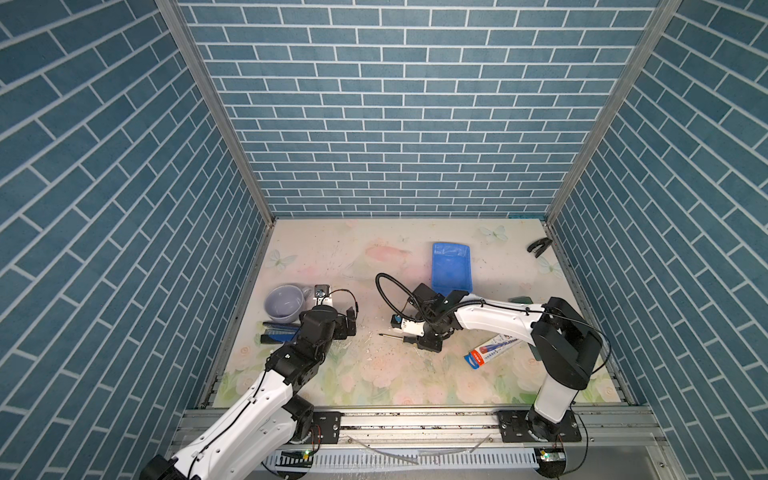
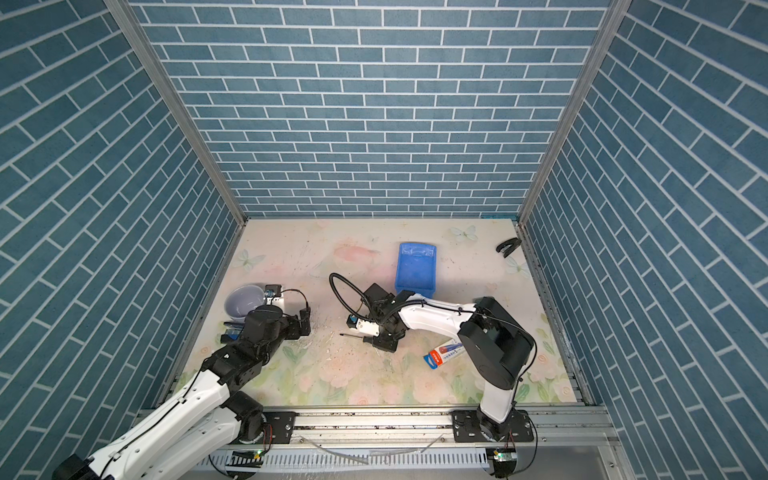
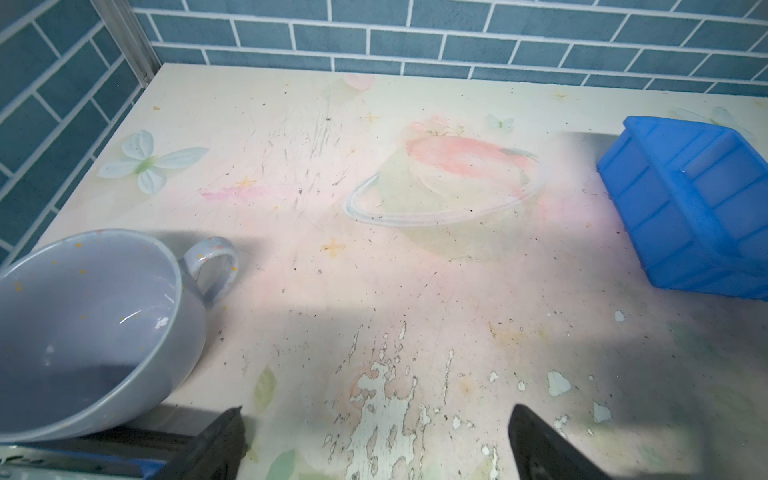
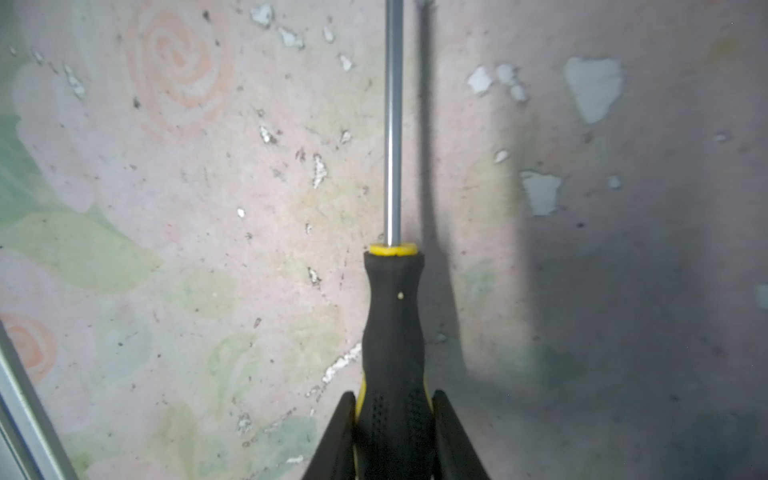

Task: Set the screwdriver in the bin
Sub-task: 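Lift the screwdriver with the right gripper and carry it over the blue bin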

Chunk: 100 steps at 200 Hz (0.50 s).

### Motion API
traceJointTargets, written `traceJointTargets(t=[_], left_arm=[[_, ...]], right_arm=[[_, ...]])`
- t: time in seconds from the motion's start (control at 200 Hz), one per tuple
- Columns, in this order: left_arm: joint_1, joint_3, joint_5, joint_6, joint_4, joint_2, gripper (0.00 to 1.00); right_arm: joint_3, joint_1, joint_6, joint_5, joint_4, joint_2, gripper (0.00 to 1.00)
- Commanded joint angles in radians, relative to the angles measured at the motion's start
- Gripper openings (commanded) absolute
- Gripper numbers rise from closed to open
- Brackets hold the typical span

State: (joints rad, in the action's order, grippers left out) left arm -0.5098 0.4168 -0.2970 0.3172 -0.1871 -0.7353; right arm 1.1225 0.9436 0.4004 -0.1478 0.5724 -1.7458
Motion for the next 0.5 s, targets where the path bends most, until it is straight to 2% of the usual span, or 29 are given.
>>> traceJointTargets(t=[0.0, 0.14, 0.29, 0.495], left_arm=[[0.004, 0.031, 0.056, -0.104, 0.068, -0.008, 1.00], [0.003, 0.044, 0.126, -0.177, 0.151, -0.019, 1.00], [-0.008, 0.092, 0.164, -0.198, 0.179, -0.061, 1.00], [-0.090, 0.138, 0.192, -0.230, 0.265, -0.139, 1.00]], right_arm=[[-0.023, -0.015, -0.059, 0.054, -0.035, 0.082, 0.08], [-0.036, -0.045, -0.143, 0.144, -0.085, 0.152, 0.05], [-0.055, -0.081, -0.235, 0.204, -0.146, 0.231, 0.01], [-0.085, -0.153, -0.409, 0.338, -0.229, 0.334, 0.00]])
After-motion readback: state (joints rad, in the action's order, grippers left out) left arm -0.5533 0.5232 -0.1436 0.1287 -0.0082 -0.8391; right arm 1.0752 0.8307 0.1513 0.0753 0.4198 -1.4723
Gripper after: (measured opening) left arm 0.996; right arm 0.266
